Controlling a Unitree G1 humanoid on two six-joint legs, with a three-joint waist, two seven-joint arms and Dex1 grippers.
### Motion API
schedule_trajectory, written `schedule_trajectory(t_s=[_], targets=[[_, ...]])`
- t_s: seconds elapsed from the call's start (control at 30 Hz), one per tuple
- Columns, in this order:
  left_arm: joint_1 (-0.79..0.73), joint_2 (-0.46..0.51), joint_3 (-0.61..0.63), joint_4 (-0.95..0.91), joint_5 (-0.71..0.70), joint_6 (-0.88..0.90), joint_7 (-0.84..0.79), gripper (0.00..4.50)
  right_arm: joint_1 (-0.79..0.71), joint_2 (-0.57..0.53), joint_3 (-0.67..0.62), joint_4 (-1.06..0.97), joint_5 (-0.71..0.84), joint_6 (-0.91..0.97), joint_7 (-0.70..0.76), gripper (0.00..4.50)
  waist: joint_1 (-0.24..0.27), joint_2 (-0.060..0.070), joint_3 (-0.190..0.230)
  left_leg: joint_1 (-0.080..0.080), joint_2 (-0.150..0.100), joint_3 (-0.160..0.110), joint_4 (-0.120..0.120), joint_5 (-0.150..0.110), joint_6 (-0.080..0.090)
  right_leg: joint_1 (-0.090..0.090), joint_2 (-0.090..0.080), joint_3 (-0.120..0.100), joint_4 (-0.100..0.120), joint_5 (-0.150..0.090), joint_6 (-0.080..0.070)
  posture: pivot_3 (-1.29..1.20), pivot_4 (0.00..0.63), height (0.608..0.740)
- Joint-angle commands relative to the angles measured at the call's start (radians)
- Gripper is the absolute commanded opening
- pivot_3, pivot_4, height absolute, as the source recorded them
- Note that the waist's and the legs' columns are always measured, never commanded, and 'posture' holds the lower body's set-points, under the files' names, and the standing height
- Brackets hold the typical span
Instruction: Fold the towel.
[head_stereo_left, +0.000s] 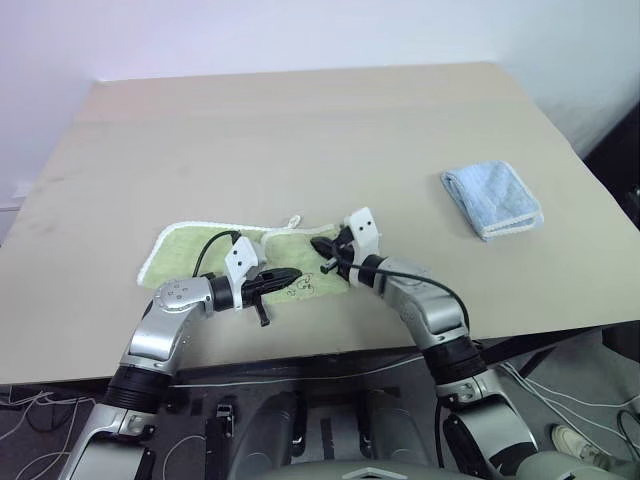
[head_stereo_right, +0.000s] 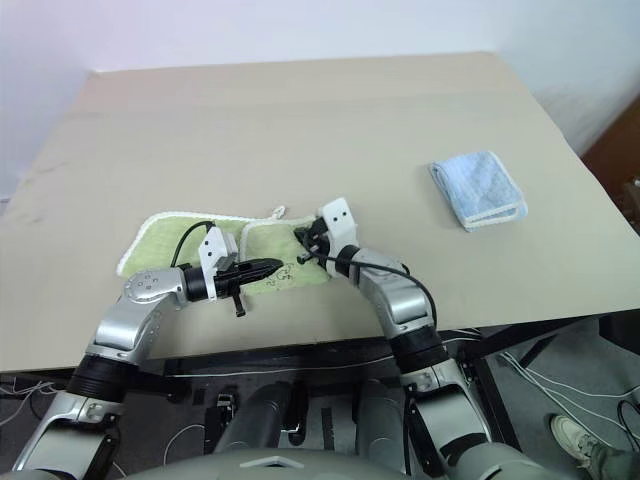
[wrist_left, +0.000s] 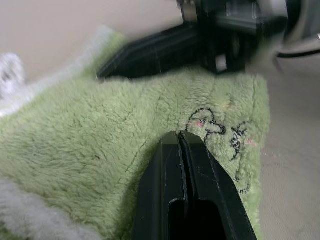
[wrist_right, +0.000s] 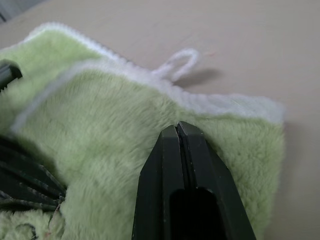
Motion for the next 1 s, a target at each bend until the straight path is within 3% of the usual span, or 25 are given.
schedule_trajectory(t_s=[0.03, 0.37, 0.5, 0.63, 0.83, 0.97, 1.0], targets=[[-0.009, -0.015, 0.032, 0.021, -0.014, -0.021, 0.016, 0.07, -0.032, -0.011, 0.017, 0.084, -0.071, -0.081, -0.020, 0.00, 0.000, 0.000, 0.000, 0.001, 0.000, 0.000, 0.000, 0.000, 0.000, 0.001, 0.000, 0.000, 0.000, 0.000, 0.000, 0.00, 0.150, 0.740], [-0.019, 0.019, 0.148, 0.019, -0.153, 0.008, -0.078, 0.07, -0.081, -0.052, -0.036, 0.093, -0.035, -0.120, 0.047, 0.00, 0.001, 0.000, 0.000, 0.010, 0.000, -0.001, -0.001, 0.000, 0.000, 0.009, 0.000, 0.000, -0.001, 0.000, -0.001, 0.00, 0.150, 0.740], [-0.067, 0.046, 0.245, 0.001, -0.250, 0.083, -0.058, 0.91, -0.111, -0.051, -0.116, -0.013, 0.070, -0.034, 0.069, 0.00, 0.003, 0.000, 0.001, 0.009, 0.000, -0.001, -0.001, 0.000, 0.000, 0.008, 0.000, 0.000, -0.001, 0.000, 0.000, 0.00, 0.150, 0.740], [-0.075, 0.142, 0.311, -0.057, -0.325, 0.190, -0.096, 2.28, -0.132, -0.092, -0.145, -0.130, 0.131, 0.039, 0.122, 0.89, -0.002, 0.000, 0.001, 0.009, 0.000, -0.001, -0.003, 0.000, 0.000, 0.008, 0.000, 0.000, -0.002, 0.000, 0.000, 0.00, 0.150, 0.740], [-0.067, 0.257, 0.455, -0.174, -0.463, 0.381, -0.013, 4.37, -0.153, -0.171, -0.129, -0.189, 0.131, 0.076, 0.183, 3.02, -0.001, 0.000, 0.001, 0.010, 0.001, -0.001, -0.015, 0.001, -0.001, 0.008, 0.000, 0.000, -0.011, 0.001, 0.002, 0.00, 0.150, 0.740], [-0.014, 0.292, 0.569, -0.218, -0.546, 0.471, 0.053, 4.50, -0.159, -0.195, -0.100, -0.195, 0.129, 0.076, 0.231, 4.40, -0.002, 0.000, 0.001, 0.010, 0.000, 0.000, -0.019, 0.001, -0.001, 0.008, 0.000, 0.000, -0.015, 0.001, 0.002, 0.00, 0.150, 0.740], [0.013, 0.299, 0.612, -0.230, -0.572, 0.499, 0.076, 4.50, -0.161, -0.195, -0.092, -0.195, 0.127, 0.076, 0.239, 4.46, -0.001, 0.000, 0.001, 0.010, 0.000, 0.000, -0.019, 0.001, -0.001, 0.009, 0.000, 0.000, -0.015, 0.001, 0.002, 0.00, 0.150, 0.740]])
